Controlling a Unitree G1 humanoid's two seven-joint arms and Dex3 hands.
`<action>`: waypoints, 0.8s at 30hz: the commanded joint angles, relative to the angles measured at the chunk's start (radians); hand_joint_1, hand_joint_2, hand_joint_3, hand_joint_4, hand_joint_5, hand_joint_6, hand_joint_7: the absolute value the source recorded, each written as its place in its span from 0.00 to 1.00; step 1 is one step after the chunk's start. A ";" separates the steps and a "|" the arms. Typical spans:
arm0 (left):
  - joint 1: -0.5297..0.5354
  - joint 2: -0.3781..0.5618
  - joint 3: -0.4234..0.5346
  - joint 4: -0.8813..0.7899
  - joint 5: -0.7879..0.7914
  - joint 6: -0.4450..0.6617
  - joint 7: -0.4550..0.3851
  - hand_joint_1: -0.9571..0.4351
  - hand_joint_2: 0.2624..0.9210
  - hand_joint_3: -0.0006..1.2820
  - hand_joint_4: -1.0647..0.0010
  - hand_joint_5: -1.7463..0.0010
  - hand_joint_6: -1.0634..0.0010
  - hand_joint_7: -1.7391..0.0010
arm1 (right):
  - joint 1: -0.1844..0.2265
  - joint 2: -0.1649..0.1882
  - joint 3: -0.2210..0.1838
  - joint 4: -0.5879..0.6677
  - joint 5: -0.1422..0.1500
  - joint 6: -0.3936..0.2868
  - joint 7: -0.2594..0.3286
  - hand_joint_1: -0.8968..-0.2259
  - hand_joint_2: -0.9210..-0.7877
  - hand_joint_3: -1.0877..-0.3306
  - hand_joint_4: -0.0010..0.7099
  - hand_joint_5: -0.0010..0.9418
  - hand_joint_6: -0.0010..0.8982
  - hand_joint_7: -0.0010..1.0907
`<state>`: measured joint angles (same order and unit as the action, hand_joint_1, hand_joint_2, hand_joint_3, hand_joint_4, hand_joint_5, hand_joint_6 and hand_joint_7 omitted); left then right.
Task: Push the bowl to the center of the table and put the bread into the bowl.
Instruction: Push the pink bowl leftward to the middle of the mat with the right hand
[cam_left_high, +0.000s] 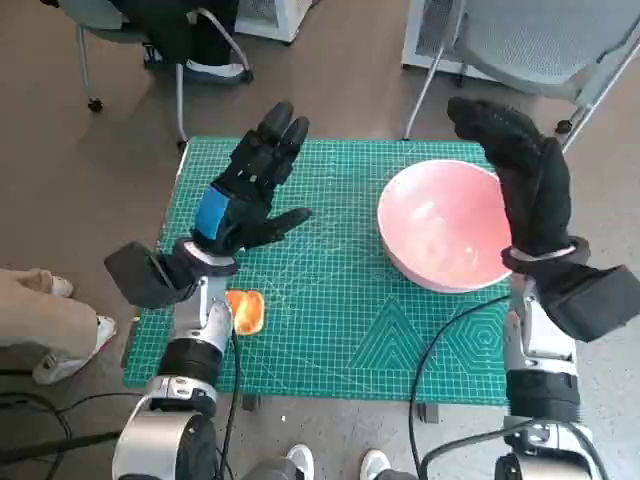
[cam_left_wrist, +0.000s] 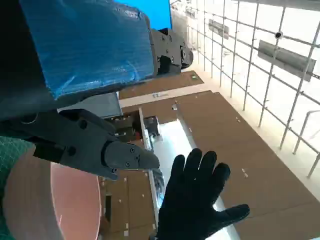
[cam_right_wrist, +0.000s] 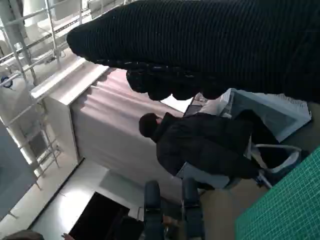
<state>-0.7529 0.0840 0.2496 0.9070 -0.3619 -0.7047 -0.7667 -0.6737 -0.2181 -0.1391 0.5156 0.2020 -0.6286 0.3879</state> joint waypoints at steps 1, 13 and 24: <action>0.013 0.000 -0.007 -0.018 0.006 -0.010 0.004 0.54 1.00 0.15 0.92 1.00 0.83 1.00 | 0.026 0.000 -0.001 0.000 0.003 0.011 0.003 0.29 0.00 0.38 0.25 0.00 0.03 0.39; 0.016 0.001 -0.011 -0.019 0.010 -0.015 0.008 0.54 1.00 0.15 0.92 1.00 0.83 1.00 | 0.029 -0.003 -0.005 -0.004 -0.001 0.007 0.000 0.28 0.00 0.38 0.25 0.00 0.03 0.40; 0.020 0.005 -0.010 -0.020 0.008 -0.012 0.006 0.53 1.00 0.15 0.91 1.00 0.83 1.00 | 0.032 -0.017 -0.024 0.013 0.007 -0.016 0.004 0.28 0.00 0.37 0.25 0.00 0.03 0.40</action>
<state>-0.7501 0.0840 0.2443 0.9001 -0.3570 -0.7084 -0.7635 -0.6654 -0.2226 -0.1502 0.5108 0.1995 -0.6417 0.3877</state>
